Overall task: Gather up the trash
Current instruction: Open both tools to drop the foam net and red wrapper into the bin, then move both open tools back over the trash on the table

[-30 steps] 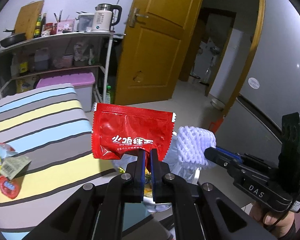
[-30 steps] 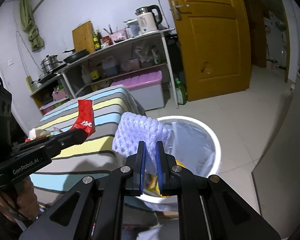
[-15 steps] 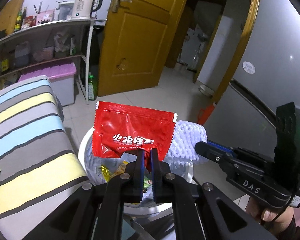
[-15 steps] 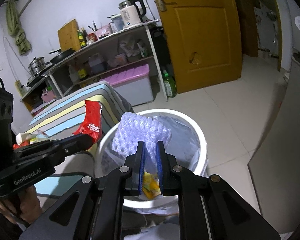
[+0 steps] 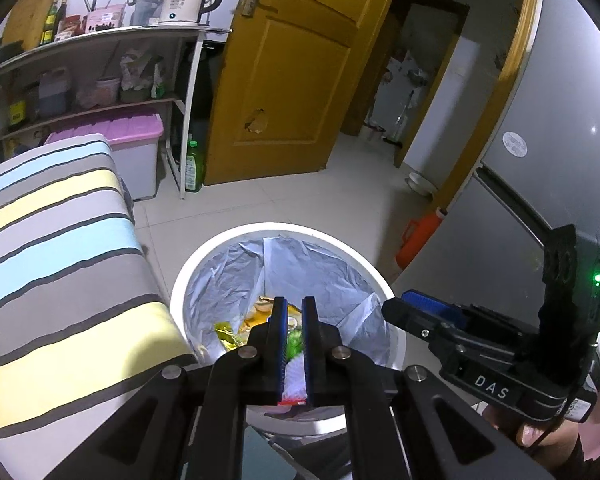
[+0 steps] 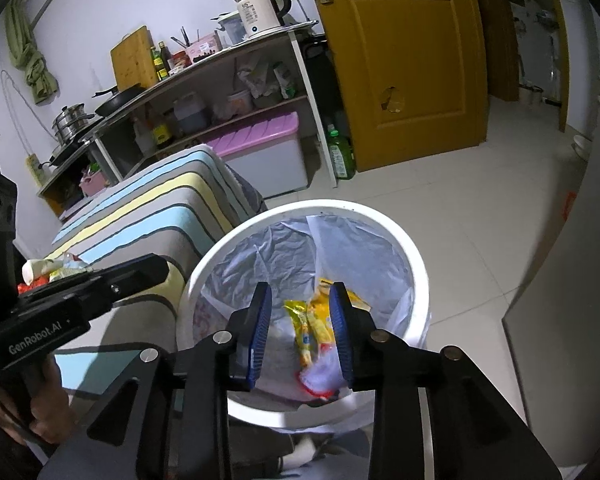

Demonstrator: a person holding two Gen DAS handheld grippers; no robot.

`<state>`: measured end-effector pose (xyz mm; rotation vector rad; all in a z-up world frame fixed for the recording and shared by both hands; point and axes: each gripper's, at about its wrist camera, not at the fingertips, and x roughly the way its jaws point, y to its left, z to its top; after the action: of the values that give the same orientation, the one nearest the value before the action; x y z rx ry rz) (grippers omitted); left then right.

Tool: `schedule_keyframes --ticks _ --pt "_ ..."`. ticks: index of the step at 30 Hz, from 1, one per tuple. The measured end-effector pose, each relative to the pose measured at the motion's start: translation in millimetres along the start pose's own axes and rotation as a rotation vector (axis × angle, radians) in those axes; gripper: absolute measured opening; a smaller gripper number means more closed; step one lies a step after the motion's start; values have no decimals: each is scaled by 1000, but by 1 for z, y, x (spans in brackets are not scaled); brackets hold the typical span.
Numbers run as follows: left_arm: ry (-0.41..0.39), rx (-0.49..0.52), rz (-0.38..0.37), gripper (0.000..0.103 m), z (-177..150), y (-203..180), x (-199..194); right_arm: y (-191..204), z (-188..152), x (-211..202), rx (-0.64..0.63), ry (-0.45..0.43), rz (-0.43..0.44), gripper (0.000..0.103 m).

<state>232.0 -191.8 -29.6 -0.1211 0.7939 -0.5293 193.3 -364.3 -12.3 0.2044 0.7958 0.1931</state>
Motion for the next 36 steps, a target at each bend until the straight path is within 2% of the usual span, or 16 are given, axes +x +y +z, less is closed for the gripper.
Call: schedule_keyframes --ticks 16,36 --pt "-116 -19 55 6 -10 13 -68 47 0 -31 -101 -47 21 31" --pt "-216 -60 169 6 -42 36 -157 121 -13 -65 -246 -96 120 32"
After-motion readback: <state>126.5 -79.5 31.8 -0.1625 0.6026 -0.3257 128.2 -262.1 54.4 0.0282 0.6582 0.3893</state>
